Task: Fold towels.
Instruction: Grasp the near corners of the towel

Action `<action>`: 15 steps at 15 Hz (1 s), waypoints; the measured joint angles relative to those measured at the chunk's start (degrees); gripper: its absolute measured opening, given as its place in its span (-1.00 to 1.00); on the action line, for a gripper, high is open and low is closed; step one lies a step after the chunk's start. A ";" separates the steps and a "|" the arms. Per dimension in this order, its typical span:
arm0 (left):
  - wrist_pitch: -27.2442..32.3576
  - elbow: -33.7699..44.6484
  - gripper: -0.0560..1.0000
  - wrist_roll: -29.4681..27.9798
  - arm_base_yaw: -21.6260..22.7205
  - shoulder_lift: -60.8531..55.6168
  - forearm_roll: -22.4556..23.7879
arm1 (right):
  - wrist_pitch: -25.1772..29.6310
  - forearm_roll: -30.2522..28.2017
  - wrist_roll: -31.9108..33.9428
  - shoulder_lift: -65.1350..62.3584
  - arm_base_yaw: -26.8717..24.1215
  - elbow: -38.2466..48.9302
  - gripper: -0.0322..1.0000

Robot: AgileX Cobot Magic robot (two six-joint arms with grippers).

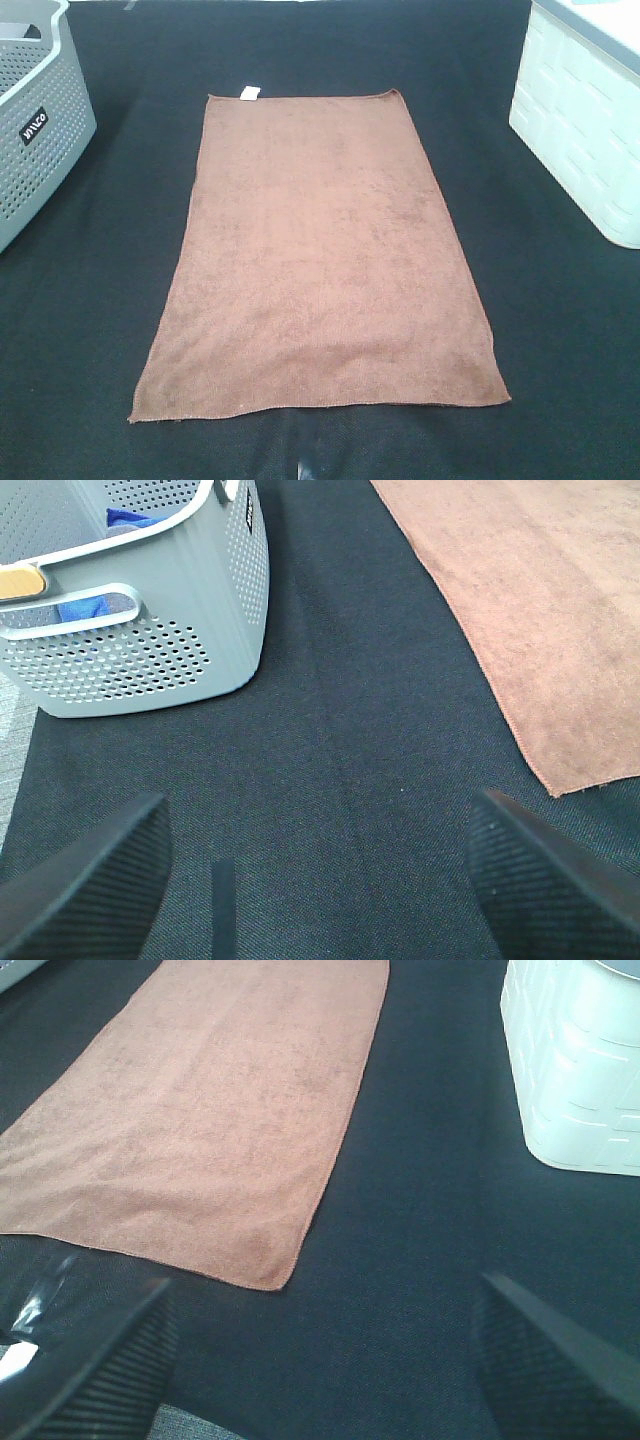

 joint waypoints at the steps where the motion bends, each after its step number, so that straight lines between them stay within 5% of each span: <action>1: 0.00 0.00 0.57 0.00 0.00 0.00 0.00 | 0.00 0.00 0.00 0.00 0.00 0.00 0.53; 15: 0.00 0.00 0.57 0.00 0.00 0.00 0.00 | 0.00 0.00 0.00 0.00 0.00 0.00 0.53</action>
